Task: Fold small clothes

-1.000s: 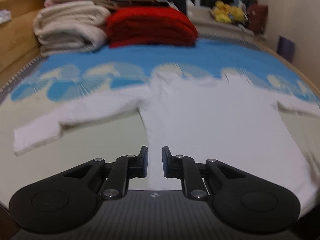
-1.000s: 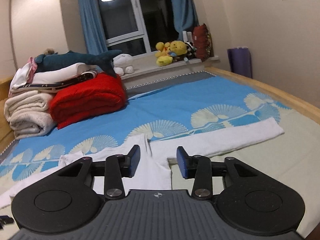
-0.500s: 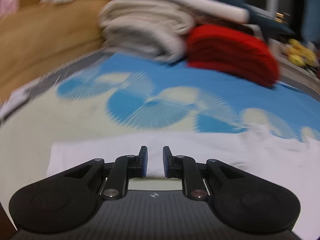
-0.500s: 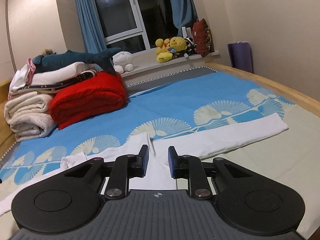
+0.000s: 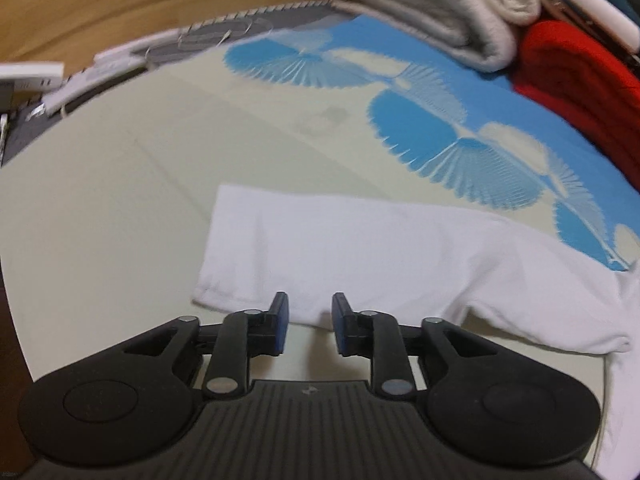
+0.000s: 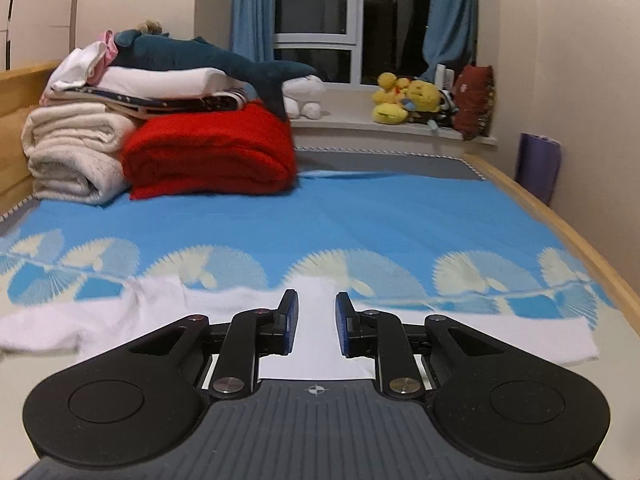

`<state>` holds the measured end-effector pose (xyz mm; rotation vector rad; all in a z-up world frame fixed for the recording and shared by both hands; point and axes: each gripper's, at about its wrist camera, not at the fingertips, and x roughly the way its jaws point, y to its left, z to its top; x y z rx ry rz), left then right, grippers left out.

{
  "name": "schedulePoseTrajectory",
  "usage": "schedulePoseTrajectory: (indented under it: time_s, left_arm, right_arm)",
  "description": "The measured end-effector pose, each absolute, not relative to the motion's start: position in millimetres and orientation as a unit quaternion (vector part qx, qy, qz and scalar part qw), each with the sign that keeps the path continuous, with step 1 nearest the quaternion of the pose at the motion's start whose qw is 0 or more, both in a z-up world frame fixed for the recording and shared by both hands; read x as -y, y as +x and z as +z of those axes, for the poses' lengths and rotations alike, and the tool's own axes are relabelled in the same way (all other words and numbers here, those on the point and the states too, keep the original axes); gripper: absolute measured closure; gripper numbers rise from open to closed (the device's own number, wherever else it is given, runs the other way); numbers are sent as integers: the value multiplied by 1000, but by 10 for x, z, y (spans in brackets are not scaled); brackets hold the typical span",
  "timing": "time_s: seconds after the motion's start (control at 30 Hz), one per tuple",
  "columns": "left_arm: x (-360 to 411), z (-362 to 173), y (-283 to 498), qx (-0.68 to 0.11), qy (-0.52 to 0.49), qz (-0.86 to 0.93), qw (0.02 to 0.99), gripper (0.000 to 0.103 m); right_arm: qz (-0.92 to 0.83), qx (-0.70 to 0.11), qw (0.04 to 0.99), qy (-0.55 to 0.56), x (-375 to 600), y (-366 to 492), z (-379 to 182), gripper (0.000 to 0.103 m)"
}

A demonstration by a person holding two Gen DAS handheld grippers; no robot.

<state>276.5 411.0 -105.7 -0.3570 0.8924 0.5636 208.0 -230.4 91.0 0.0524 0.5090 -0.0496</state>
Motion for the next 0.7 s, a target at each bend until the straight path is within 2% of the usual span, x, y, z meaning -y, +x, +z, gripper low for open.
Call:
schedulePoseTrajectory:
  time_s: [0.03,0.07,0.1,0.2,0.37,0.43,0.47,0.5,0.57,0.7]
  left_arm:
    - [-4157,-1088,2758,-430,-176,270,843,63]
    - [-4200,-1121,2757,-438,-184,272,837,53]
    - [-4247,-1163,2762,-447,-194,275,829,46]
    - [-4384,-1258,2763,-453,-232,287,812,43]
    - [-4601,-1252,2658,-416,-306,310,798,42]
    - [-4677,-1246,2624,-400,-334,323,790,47]
    - [-4697,-1237,2632,-397,-335,331,788,66]
    - [-4707,-1223,2665,-398,-329,343,785,94]
    - [-4708,-1185,2713,-408,-314,379,769,100]
    - [-4474,-793,2834,-389,-264,429,771,101]
  right_arm:
    - [-18,-251,967,31,2209,2187,950,82]
    - [-7,-250,968,38,2094,2306,986,82]
    - [6,-248,968,44,1996,2406,1004,82]
    - [50,-245,968,40,1683,2661,960,82]
    - [79,-240,968,0,1389,2883,625,81]
    - [77,-262,962,-1,1392,2966,436,81]
    - [63,-286,956,-3,1393,3035,363,82]
    - [50,-307,950,6,1398,3122,307,81]
    - [65,-324,943,46,1438,3231,286,81]
    - [72,-342,935,56,1445,3281,242,81]
